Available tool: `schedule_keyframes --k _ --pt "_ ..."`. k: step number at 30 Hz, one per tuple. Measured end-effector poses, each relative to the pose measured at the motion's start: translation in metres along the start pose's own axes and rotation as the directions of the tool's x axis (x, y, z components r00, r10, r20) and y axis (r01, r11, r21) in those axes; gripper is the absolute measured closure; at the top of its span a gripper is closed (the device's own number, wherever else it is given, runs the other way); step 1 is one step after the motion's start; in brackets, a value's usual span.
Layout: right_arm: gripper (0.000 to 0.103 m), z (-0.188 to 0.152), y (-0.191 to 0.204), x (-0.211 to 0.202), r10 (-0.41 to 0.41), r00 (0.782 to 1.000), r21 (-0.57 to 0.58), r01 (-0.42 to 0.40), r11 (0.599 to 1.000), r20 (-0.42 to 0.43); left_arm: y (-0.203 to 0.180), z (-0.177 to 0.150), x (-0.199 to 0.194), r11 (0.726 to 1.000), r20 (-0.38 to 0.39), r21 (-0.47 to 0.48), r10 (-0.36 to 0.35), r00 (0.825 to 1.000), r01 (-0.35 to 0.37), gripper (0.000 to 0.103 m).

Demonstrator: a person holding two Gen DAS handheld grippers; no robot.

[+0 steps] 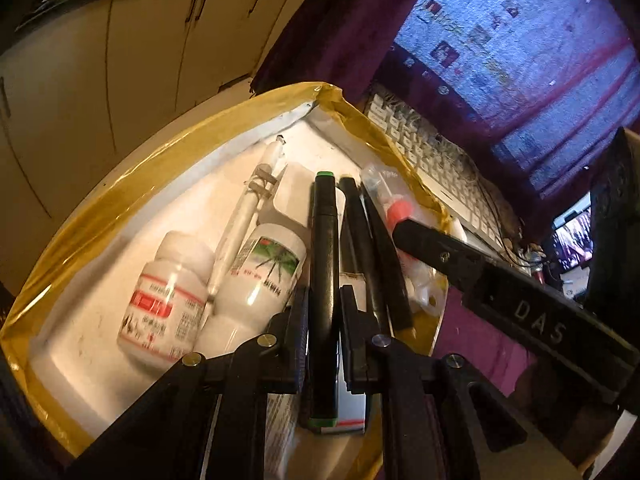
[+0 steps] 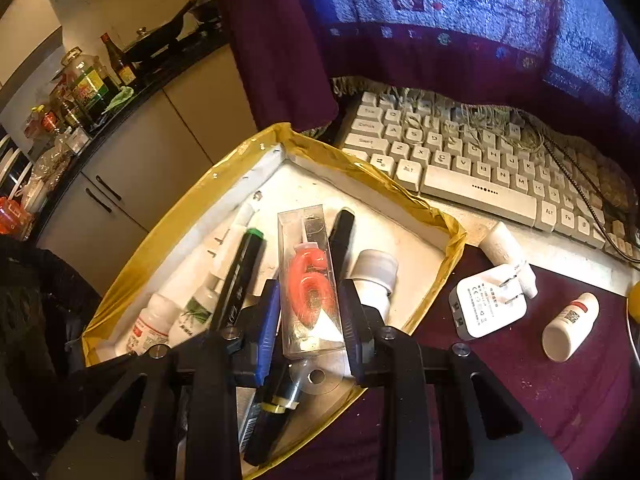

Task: Organize objects
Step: 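Lower the marker and candle box into the tray and open both tools, then withdraw both tools from the tray toward the white charger and bottle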

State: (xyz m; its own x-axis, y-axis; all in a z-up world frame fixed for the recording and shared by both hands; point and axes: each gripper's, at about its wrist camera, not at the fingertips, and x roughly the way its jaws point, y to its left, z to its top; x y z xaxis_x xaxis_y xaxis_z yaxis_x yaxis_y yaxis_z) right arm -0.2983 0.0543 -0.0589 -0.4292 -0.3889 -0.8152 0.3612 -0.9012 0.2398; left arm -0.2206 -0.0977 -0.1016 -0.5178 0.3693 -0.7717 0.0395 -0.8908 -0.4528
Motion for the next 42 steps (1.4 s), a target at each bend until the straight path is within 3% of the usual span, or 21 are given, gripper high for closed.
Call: schedule_keyframes --k 12,17,19,22,24,27,34,42 --pt "0.073 -0.003 0.006 -0.004 0.022 1.0 -0.016 -0.022 1.0 -0.013 0.007 0.004 -0.004 0.998 0.046 -0.068 -0.008 0.999 0.011 0.09" --pt "0.073 -0.012 -0.002 -0.027 0.044 0.999 0.006 -0.044 0.999 0.01 0.006 0.002 -0.019 0.997 0.077 -0.079 -0.012 0.997 0.018 0.071" --pt "0.068 -0.015 -0.007 -0.038 0.059 0.998 -0.001 -0.059 0.998 0.027 0.002 -0.001 -0.03 0.996 0.113 -0.079 -0.021 0.993 0.03 0.054" --pt "0.058 -0.022 -0.014 -0.055 0.045 0.997 -0.006 -0.044 0.999 0.062 -0.006 -0.003 -0.043 0.998 0.151 -0.055 -0.023 0.988 0.032 0.052" --pt "0.049 -0.028 -0.024 -0.064 0.1 0.994 0.004 -0.101 0.995 0.053 -0.015 -0.005 -0.05 0.999 0.168 -0.035 -0.027 0.985 0.033 0.052" --pt "0.049 -0.041 -0.04 -0.076 0.162 0.986 0.022 -0.164 0.986 0.049 -0.03 -0.006 -0.052 0.999 0.172 -0.013 -0.041 0.984 0.044 0.05" --pt "0.049 -0.066 -0.104 -0.095 0.141 0.987 0.143 -0.151 0.978 0.075 -0.075 -0.014 -0.044 0.991 0.13 0.131 -0.055 0.99 0.038 0.05" --pt "0.049 -0.072 -0.18 -0.102 0.113 0.987 0.32 -0.143 0.937 0.111 -0.122 -0.02 -0.037 0.959 0.146 0.285 -0.032 0.989 -0.011 0.045"
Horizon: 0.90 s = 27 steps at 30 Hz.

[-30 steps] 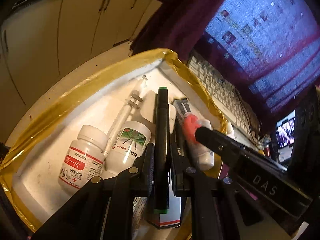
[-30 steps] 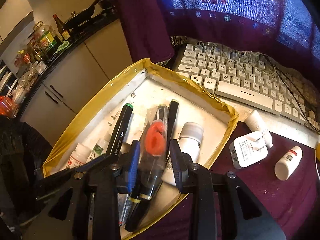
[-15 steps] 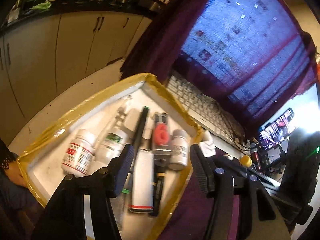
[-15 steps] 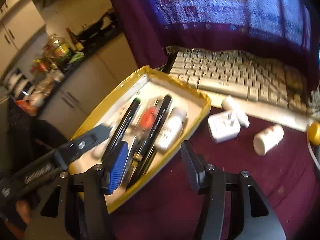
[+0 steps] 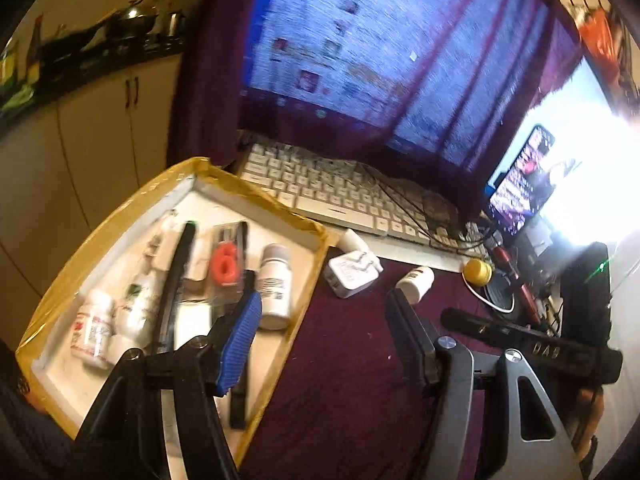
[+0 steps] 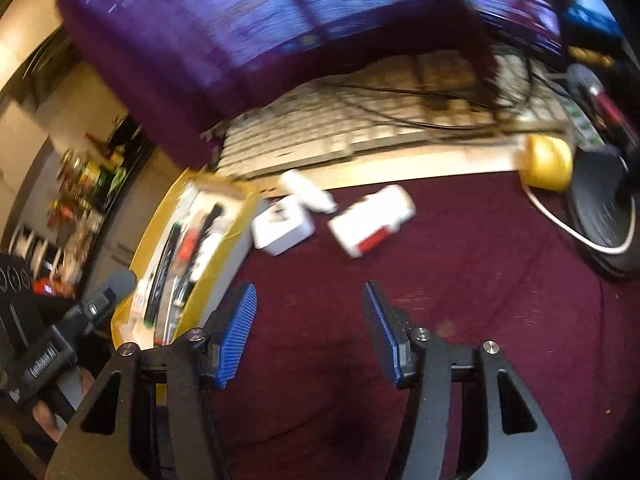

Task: Organize objects
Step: 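Withdraw both tools from the tray toward the white charger and bottle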

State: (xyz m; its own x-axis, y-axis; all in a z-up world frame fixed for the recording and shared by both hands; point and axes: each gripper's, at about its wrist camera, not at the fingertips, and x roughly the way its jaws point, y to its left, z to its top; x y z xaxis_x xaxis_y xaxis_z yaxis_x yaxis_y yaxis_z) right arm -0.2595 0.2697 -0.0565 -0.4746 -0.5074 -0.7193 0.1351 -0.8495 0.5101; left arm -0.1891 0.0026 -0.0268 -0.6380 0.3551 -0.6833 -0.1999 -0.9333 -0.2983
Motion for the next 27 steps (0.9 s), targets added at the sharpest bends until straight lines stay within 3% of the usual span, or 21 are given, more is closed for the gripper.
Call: schedule_keyframes --k 4,11,18,27 --pt "0.049 0.009 -0.007 0.0 -0.024 1.0 -0.025 0.024 0.999 0.015 -0.028 0.0 0.027 0.992 -0.048 0.119 0.036 0.998 -0.03 0.045" --pt "0.049 0.024 -0.029 0.02 0.01 1.0 0.063 -0.011 0.998 0.023 -0.063 0.011 0.079 0.959 -0.118 0.28 0.087 0.989 -0.051 0.045" --pt "0.049 0.028 -0.054 0.031 0.027 0.999 0.17 -0.033 0.985 0.039 -0.068 0.026 0.127 0.964 -0.225 0.265 0.07 0.972 -0.008 0.04" --pt "0.049 0.025 -0.058 0.031 -0.006 0.998 0.172 -0.006 0.985 0.07 -0.079 0.038 0.158 0.935 -0.268 0.356 0.094 0.959 0.008 0.033"
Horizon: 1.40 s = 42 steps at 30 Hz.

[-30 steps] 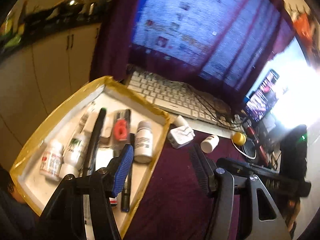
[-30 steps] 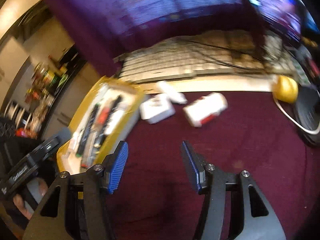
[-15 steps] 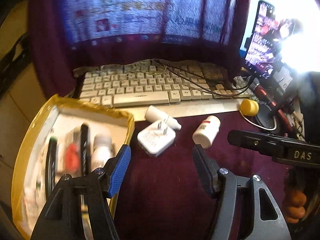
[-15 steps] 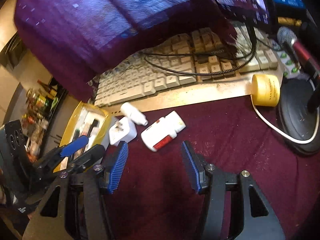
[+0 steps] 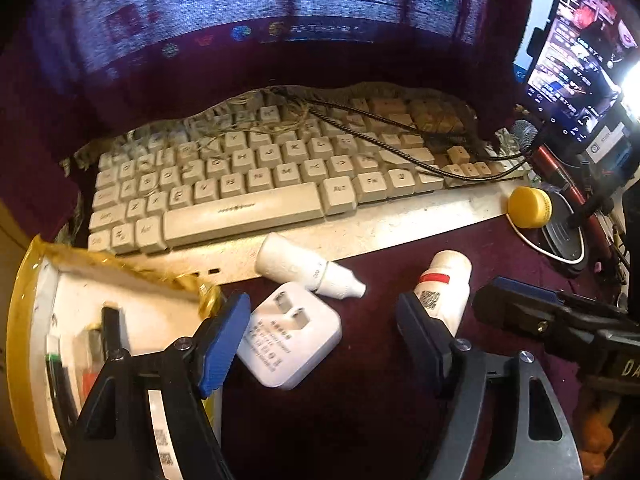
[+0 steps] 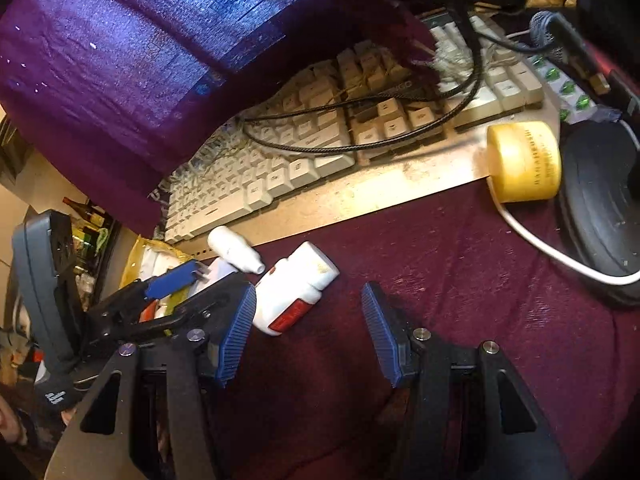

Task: Organize objects
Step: 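Withdraw both tools from the tray toward the white charger and bottle, then grasp the white charger with left tool while right tool grasps the red-label white bottle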

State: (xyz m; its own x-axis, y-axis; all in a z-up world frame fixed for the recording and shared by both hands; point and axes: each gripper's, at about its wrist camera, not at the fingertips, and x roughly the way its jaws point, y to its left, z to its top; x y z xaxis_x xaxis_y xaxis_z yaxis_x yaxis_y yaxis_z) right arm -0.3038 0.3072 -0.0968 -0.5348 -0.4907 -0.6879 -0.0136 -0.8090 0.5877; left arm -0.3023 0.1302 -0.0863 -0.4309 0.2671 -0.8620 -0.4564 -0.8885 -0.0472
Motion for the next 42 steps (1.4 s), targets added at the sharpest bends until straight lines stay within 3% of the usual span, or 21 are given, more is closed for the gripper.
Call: schedule_keyframes --k 3,7,10,13,15,19,23,25,29,34,35,36,37,42 --pt "0.049 0.001 -0.003 -0.004 -0.005 1.0 -0.003 0.005 1.0 0.008 -0.003 -0.004 -0.006 0.997 0.006 0.056 -0.056 0.998 0.056 0.033" --pt "0.049 0.001 -0.001 -0.002 0.015 0.999 -0.018 -0.015 1.0 0.031 -0.006 -0.013 -0.02 0.977 -0.007 0.109 -0.184 0.983 0.184 0.033" --pt "0.049 0.0 0.004 0.004 0.021 1.0 -0.022 -0.021 1.0 0.014 0.003 -0.007 -0.02 0.99 0.016 0.061 -0.132 0.991 0.131 0.033" --pt "0.049 -0.001 0.008 0.002 -0.016 0.999 -0.042 0.017 0.999 0.032 0.014 0.001 -0.007 0.992 -0.018 0.028 -0.125 0.992 0.126 0.032" --pt "0.049 -0.001 0.008 -0.001 -0.02 0.999 -0.032 0.022 0.999 0.048 0.011 0.008 0.002 0.992 -0.029 0.043 -0.118 0.993 0.119 0.024" --pt "0.049 -0.004 0.011 -0.002 -0.019 0.999 -0.045 0.021 0.999 0.046 0.004 0.011 0.02 0.984 -0.158 0.046 -0.164 0.974 0.173 0.025" --pt "0.049 -0.005 0.008 0.001 -0.021 0.999 -0.03 0.022 0.999 0.038 -0.015 -0.008 0.009 0.959 -0.201 0.159 -0.201 0.959 0.234 0.025" --pt "0.049 -0.005 0.008 0.004 -0.039 0.998 -0.031 0.04 0.999 0.04 -0.016 -0.013 0.002 0.95 -0.208 0.161 -0.233 0.95 0.268 0.025" --pt "0.049 -0.006 0.013 0.011 -0.053 0.998 -0.046 0.054 0.997 0.035 -0.009 -0.009 -0.007 0.972 -0.145 0.101 -0.197 0.969 0.213 0.025" --pt "0.05 -0.011 0.017 0.018 -0.081 0.996 -0.082 0.083 0.993 0.023 -0.01 -0.007 0.013 0.981 -0.128 0.05 -0.182 0.975 0.189 0.025" --pt "0.056 -0.012 0.018 0.018 -0.093 0.995 -0.09 0.095 0.991 0.027 -0.013 -0.009 0.012 0.984 -0.112 0.058 -0.163 0.98 0.17 0.025" --pt "0.065 -0.014 0.019 0.018 -0.118 0.992 -0.106 0.121 0.987 0.032 -0.016 -0.01 0.012 0.986 -0.102 0.061 -0.149 0.983 0.156 0.035" --pt "0.067 -0.014 0.018 0.018 -0.124 0.992 -0.11 0.127 0.986 0.031 -0.018 -0.012 0.009 0.987 -0.09 0.066 -0.142 0.986 0.148 0.058" --pt "0.067 -0.03 0.02 0.001 -0.194 0.98 -0.16 0.199 0.967 0.049 -0.024 -0.029 0.001 0.988 -0.07 0.075 -0.129 0.989 0.134 0.061"
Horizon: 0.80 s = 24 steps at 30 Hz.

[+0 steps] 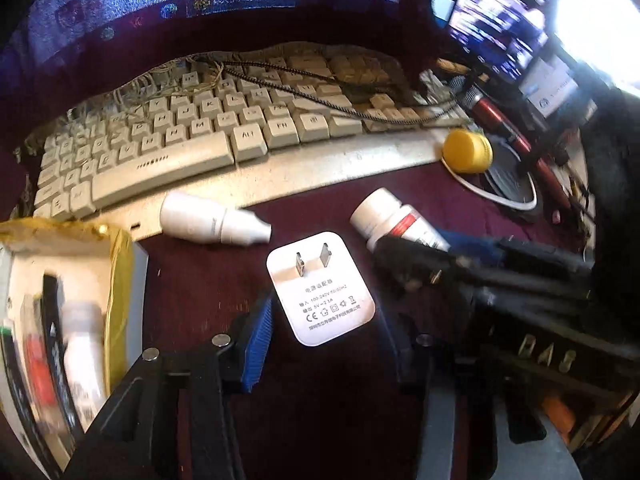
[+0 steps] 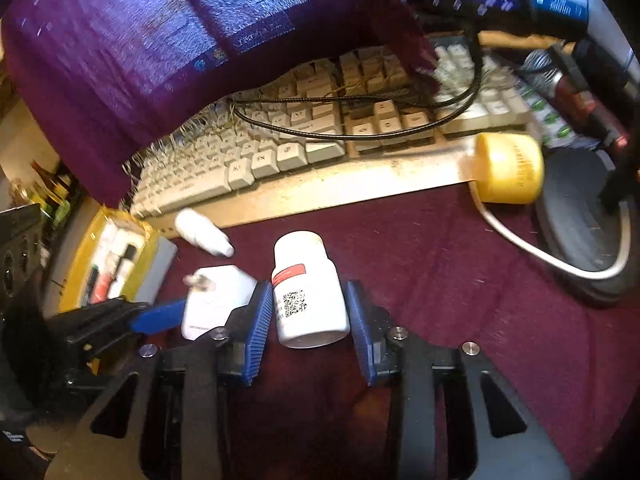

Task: Organize objects
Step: 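Grasp the white charger with left tool while right tool grasps the red-label white bottle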

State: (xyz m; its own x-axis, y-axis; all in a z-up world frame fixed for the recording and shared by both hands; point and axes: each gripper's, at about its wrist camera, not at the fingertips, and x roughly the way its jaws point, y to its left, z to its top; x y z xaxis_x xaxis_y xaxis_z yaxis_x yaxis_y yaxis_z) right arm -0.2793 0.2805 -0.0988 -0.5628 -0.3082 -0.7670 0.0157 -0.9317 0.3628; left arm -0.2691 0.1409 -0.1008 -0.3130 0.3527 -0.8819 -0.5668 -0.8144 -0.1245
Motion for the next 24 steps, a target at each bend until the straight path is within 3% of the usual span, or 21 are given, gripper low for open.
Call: schedule_keyframes --k 5,7,11,14,15,20,24 --pt "0.068 -0.015 -0.011 -0.013 0.025 1.0 0.038 -0.025 0.999 0.005 -0.009 -0.012 -0.007 0.998 -0.023 -0.017 -0.053 0.998 0.053 0.06" --pt "0.068 -0.015 -0.019 -0.015 0.031 1.0 0.061 -0.032 0.998 0.004 -0.02 -0.008 0.0 1.0 -0.019 0.006 -0.018 1.0 0.018 0.053" --pt "0.068 -0.018 -0.025 -0.019 0.029 1.0 0.069 -0.029 0.997 0.011 -0.041 -0.001 0.014 0.995 0.028 0.023 0.092 0.995 -0.092 0.053" --pt "0.068 -0.022 -0.021 -0.021 0.036 0.999 0.053 -0.037 0.998 0.01 -0.052 -0.006 0.015 0.987 0.058 0.004 0.159 0.986 -0.159 0.064" --pt "0.07 -0.026 -0.02 -0.021 0.047 0.999 0.047 -0.047 0.998 0.002 -0.055 -0.009 0.014 0.989 0.064 -0.001 0.151 0.986 -0.151 0.069" --pt "0.071 -0.045 -0.002 -0.027 0.072 0.997 -0.002 -0.072 0.997 -0.011 -0.071 -0.039 -0.001 0.992 0.082 -0.023 0.126 0.989 -0.125 0.069" --pt "0.071 -0.054 0.02 -0.035 0.169 0.985 -0.02 -0.17 0.985 -0.014 -0.057 -0.056 -0.018 0.987 0.052 -0.115 0.115 0.992 -0.109 0.069"
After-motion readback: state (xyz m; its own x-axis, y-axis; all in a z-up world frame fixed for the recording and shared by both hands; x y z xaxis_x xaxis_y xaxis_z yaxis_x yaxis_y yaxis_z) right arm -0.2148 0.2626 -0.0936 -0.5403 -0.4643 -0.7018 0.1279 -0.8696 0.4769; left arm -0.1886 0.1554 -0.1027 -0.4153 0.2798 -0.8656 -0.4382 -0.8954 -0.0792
